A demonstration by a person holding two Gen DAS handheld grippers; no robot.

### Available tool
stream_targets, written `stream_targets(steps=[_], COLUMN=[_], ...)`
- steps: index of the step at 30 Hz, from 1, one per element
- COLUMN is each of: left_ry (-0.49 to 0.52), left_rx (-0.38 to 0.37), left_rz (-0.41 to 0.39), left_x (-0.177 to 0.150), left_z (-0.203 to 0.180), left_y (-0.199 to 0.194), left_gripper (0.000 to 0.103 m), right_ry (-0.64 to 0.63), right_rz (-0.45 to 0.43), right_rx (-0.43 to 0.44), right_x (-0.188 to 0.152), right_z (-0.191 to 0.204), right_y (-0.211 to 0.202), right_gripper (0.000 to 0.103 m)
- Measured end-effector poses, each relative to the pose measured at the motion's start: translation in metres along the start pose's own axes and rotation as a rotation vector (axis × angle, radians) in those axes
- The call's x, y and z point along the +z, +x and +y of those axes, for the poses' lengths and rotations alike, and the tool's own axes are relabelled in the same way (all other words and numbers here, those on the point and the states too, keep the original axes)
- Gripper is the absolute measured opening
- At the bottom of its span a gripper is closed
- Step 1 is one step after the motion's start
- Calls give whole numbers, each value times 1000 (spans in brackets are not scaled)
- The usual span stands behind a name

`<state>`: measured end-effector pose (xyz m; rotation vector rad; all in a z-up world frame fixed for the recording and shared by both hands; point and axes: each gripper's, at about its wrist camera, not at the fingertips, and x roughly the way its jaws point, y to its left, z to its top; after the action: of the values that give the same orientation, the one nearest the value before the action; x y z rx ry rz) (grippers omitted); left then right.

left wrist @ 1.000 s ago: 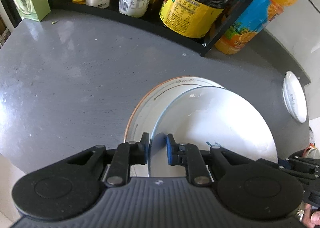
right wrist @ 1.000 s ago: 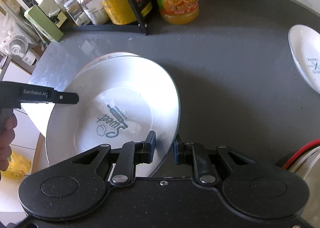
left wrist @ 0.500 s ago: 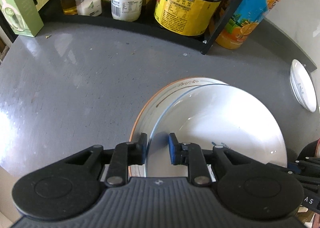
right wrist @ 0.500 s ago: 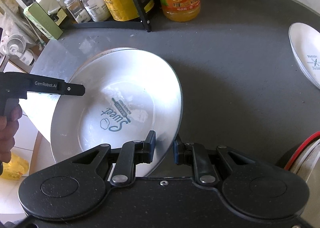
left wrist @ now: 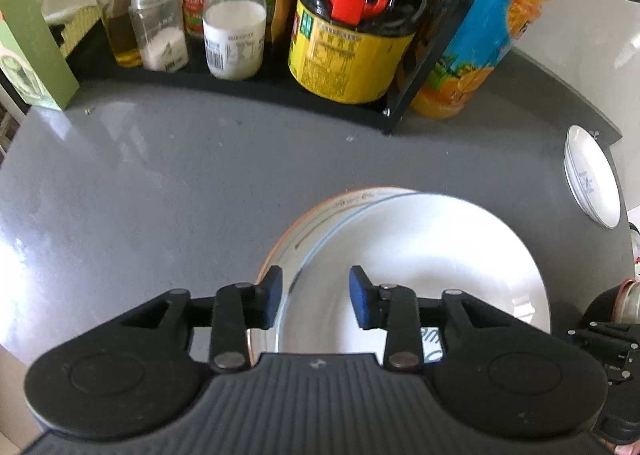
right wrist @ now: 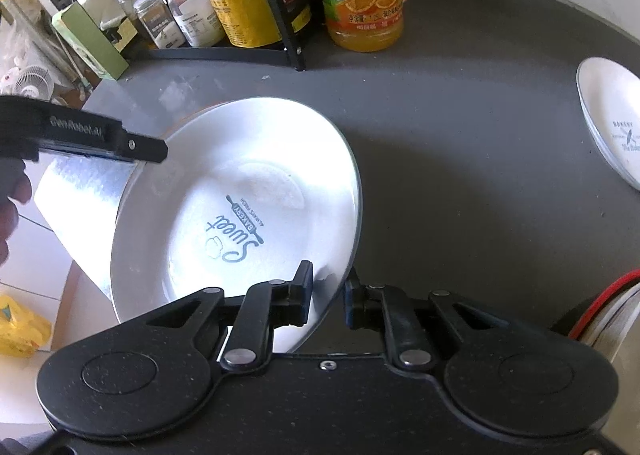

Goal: Organize plates and bowls
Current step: 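Carry the 'Sweet' plate with both grippers and lower it onto the orange-rimmed plate, then open both grippers and release the 'Sweet' plate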

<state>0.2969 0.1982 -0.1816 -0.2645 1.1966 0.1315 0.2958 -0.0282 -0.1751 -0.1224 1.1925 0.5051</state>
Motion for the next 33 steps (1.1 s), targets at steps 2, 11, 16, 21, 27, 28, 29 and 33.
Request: stream_targets(steps=[2,11,16,21,27,28,29,33], left_ry=[5,-23,-32,-52,13,30,42,103], left_rx=[21,70,107,139,59,48,38,9], left_rz=[-1,40,55,74,25,18,12,-12], left_x=[0,-6,-8,-5,13,18,22,41], left_z=[0,9,18,27,10,6,2,-18], left_y=[-1,10,18,16,-11,-14,-16,-27], left_gripper=[53,65,65,65,65,65,66,67], right_ry=[-2,-5,13,32,52,60,75,166], right_rz=[9,40,42,43,-25,-38,-51,-112], right_rx=[-3,3,-3,-21,-14,-25,-36,-53], right_x=[0,1,1,5,13,14,14,10], right_z=[2,4,1,-2,-9,-11,-13,-26], right_y=[2,18,23,17,-16,-21,-27,-53], right_gripper=[17,29,41,43,54,54,55,59])
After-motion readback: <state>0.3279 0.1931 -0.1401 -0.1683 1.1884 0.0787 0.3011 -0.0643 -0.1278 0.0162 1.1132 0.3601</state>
